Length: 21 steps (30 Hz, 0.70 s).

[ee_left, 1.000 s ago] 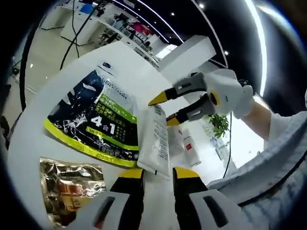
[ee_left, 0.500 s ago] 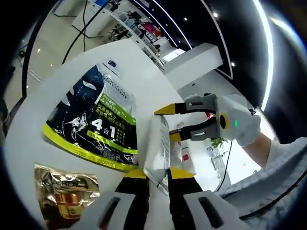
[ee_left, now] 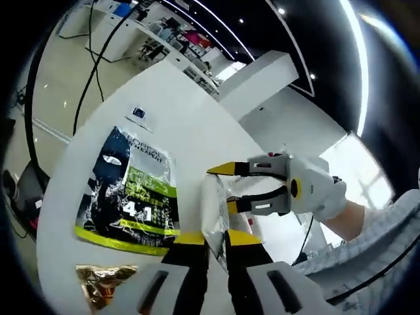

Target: Arrange the skincare products in the storage area until every visible bottle or jar stands upright without overlapping.

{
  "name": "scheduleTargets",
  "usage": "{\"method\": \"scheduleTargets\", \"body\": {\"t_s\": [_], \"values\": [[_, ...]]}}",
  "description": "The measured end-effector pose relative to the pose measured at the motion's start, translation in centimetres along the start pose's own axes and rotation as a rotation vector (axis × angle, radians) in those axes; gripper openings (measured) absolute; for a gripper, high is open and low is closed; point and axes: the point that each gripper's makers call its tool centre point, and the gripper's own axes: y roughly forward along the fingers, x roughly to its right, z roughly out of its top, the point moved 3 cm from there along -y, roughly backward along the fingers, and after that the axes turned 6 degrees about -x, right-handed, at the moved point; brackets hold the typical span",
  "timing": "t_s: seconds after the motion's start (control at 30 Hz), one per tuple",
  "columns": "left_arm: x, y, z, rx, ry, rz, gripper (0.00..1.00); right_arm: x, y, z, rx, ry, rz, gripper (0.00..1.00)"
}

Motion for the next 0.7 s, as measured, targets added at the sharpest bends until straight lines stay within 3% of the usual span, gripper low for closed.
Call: {"method": "scheduleTargets", "body": {"t_s": [0.1,0.17,0.27,0.43,0.7], "values": [[0.4,0.0,0.8,-0.007,0.019,0.011,0.10,0.1,-0.1,-0.1,0.022,0.056,-0.029,0.29],[0.4,0.0,1.1,-0.013,-0.010,0.008,0.09,0.2,-0.1,-0.2,0.037,0.095,-0.037,0.29],[0.7,-0.4,2.0,0.013,-0.016,0.002,0.09,0.3,-0.3,-0.2,0.057,0.177,-0.038,0.29],[1.3,-0.3,2.7,-0.008,0.036,0.035,0.10,0.4,-0.5,-0.3,0.084,0.243,-0.071,0.29],[3.1,-0.4,4.8,0.028,0.124,0.059,0.11,0.8,-1.0,-0.7,0.146,0.404,-0.115,0.29]]}}
